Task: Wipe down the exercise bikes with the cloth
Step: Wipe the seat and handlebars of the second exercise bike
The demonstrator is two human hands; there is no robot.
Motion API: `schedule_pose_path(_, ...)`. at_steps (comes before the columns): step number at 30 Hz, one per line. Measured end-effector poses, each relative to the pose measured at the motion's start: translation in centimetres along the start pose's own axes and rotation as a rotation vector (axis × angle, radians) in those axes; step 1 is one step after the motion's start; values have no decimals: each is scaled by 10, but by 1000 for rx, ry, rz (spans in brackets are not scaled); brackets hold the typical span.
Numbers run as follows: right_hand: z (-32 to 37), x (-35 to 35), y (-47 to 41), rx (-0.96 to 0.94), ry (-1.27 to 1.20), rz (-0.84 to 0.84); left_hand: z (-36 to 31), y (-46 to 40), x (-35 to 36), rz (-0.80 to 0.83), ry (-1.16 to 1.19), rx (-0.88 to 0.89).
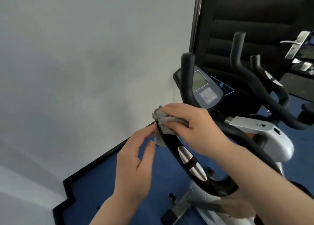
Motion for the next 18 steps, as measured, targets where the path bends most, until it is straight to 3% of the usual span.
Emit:
schedule_pose_path(3, 10, -13, -26, -121, 337, 312, 3, -7, -2, 1, -10, 20)
schedule_pose_path(5, 11, -14, -32, -80, 384, 378, 5, -10, 1, -10, 12, 27)
schedule_pose_path(6, 9, -13, -29, -8, 311, 326, 5, -12, 2, -17, 28, 36)
schedule_pose_path(9, -4, -1, 6, 298, -55, -45, 2, -20, 4, -24, 41, 120)
schedule_pose_path(11, -8, 10, 35, 436, -99, -179, 0, -26, 5, -3, 33, 171)
schedule_pose_path(15, -8, 8, 79, 517, 156, -145, 1, -34, 7, 137, -13, 242)
schedule_pose_path(18, -8, 6, 77, 549, 138, -109, 0, -35, 5, 167, -19, 277)
Point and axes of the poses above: each hand's wrist, its own y-axis away from the middle knuckle, its own x-axis out of the palm, z = x × y, the point moved 2 cm from there along -y, towards the middle knuckle, and after that the axes turned 3 degrees about -z, right-handed, at the moved point
